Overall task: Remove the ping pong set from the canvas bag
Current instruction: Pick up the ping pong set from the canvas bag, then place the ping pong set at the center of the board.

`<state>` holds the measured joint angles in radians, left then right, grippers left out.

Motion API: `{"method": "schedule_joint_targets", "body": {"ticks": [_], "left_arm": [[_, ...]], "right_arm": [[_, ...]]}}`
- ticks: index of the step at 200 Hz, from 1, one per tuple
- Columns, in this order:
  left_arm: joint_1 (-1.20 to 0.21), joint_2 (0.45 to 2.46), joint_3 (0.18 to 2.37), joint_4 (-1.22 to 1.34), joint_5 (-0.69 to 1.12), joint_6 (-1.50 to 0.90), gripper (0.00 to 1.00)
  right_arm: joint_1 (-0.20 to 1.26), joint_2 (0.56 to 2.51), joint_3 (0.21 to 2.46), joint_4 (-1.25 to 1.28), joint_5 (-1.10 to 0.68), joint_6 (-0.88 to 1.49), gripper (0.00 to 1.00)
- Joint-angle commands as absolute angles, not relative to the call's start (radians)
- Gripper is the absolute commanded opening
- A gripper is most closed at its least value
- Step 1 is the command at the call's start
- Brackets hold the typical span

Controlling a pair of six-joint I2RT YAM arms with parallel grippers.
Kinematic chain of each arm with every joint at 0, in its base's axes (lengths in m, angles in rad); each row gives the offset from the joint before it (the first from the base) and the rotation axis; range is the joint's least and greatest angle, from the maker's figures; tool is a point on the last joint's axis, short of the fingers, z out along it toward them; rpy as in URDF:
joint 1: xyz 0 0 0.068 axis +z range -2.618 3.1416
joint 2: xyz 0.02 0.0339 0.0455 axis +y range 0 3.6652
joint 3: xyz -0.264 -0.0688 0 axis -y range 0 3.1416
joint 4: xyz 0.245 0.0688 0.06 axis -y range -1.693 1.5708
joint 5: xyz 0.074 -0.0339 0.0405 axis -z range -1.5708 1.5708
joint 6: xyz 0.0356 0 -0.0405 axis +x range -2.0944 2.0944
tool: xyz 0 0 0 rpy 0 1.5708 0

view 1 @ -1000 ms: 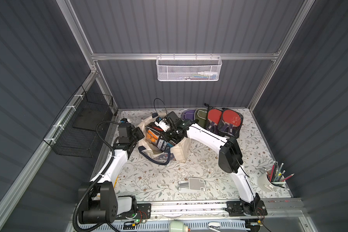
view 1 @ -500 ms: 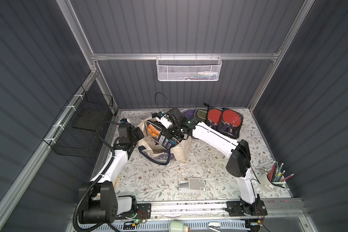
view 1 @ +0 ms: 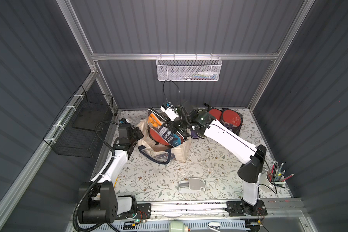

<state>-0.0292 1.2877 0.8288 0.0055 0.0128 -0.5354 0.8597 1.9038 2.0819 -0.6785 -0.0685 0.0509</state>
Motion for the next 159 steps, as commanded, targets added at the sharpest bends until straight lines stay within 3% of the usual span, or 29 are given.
{"method": "schedule_joint_targets", "body": {"ticks": [1,93,159], "left_arm": [[-0.023,1.310,0.823,-0.013,-0.023,-0.544,0.00],[-0.022,1.312,0.829,-0.013,-0.031,-0.539,0.00],[-0.022,1.296,0.860,-0.035,-0.041,-0.541,0.00]], "right_arm": [[0.854,1.779,2.143,-0.607,-0.008,0.083,0.00],[0.816,1.435,1.898,-0.566,0.144,0.174,0.00],[0.601,1.126,1.500,-0.513,0.132,0.406,0.00]]}}
